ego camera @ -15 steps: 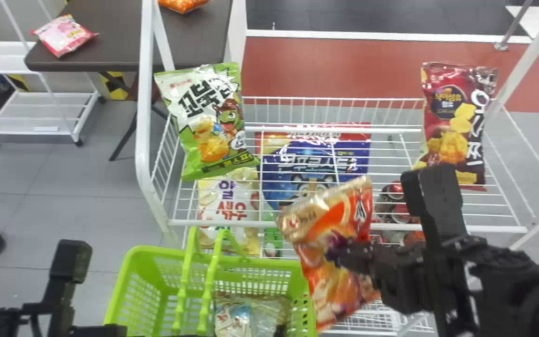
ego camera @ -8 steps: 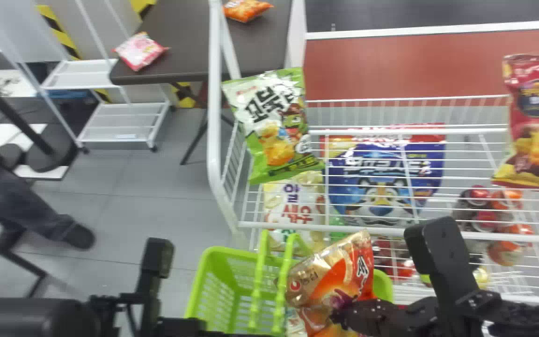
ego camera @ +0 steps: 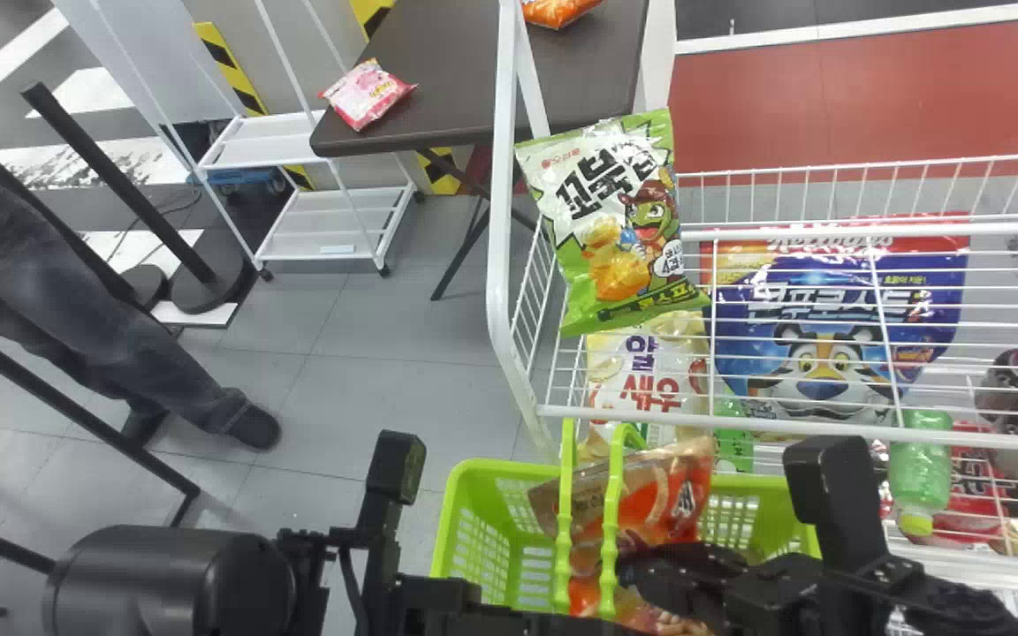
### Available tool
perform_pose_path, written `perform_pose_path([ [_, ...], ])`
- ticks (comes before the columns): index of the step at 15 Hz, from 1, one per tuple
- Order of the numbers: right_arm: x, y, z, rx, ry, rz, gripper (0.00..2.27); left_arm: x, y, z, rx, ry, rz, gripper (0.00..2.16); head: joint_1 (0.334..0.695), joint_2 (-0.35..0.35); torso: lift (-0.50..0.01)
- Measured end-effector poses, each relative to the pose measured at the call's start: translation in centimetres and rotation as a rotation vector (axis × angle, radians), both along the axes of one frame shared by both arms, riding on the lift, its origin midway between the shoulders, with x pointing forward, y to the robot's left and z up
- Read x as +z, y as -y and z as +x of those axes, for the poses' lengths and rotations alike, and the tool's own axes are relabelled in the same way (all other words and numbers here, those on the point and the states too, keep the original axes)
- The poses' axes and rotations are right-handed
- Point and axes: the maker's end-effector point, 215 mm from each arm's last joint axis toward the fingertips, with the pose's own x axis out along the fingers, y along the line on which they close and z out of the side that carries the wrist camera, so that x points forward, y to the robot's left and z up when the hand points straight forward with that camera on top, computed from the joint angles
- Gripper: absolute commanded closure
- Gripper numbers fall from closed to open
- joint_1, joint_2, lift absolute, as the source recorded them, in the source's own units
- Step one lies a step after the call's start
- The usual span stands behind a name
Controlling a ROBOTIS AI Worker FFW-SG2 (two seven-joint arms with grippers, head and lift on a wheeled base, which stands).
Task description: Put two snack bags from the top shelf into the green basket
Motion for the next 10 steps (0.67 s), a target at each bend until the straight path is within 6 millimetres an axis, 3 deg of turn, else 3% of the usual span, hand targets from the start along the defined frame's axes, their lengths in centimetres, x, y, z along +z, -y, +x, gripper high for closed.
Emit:
perform_pose_path([
  [2, 0.4, 0.9, 0.0, 0.003, 0.017, -0.008, 0.06, 0.0, 0.0, 0.0, 0.002, -0.002, -0.001, 2.15, 0.695, 0.35, -0.001],
  [4, 2.4, 2.4, 1.1, -0.026, 0.096, -0.005, 0.06, -0.1, 0.0, 0.0, 0.004, -0.006, -0.002, 2.15, 0.695, 0.35, -0.001],
  [6, 5.5, 4.5, 3.9, -0.1, 0.251, 0.002, 0.07, -0.2, 0.0, -0.1, 0.007, -0.011, -0.005, 2.15, 0.695, 0.341, -0.001],
  [8, 8.0, 7.5, 7.1, -0.207, 0.391, -0.006, 0.07, -0.3, 0.0, -0.2, 0.008, -0.014, -0.006, 2.15, 0.695, 0.273, -0.001],
  [10, 9.6, 12.1, 10.4, -0.356, 0.549, -0.041, 0.07, -0.3, 0.1, -0.2, 0.008, -0.015, -0.008, 2.15, 0.695, 0.187, -0.001],
])
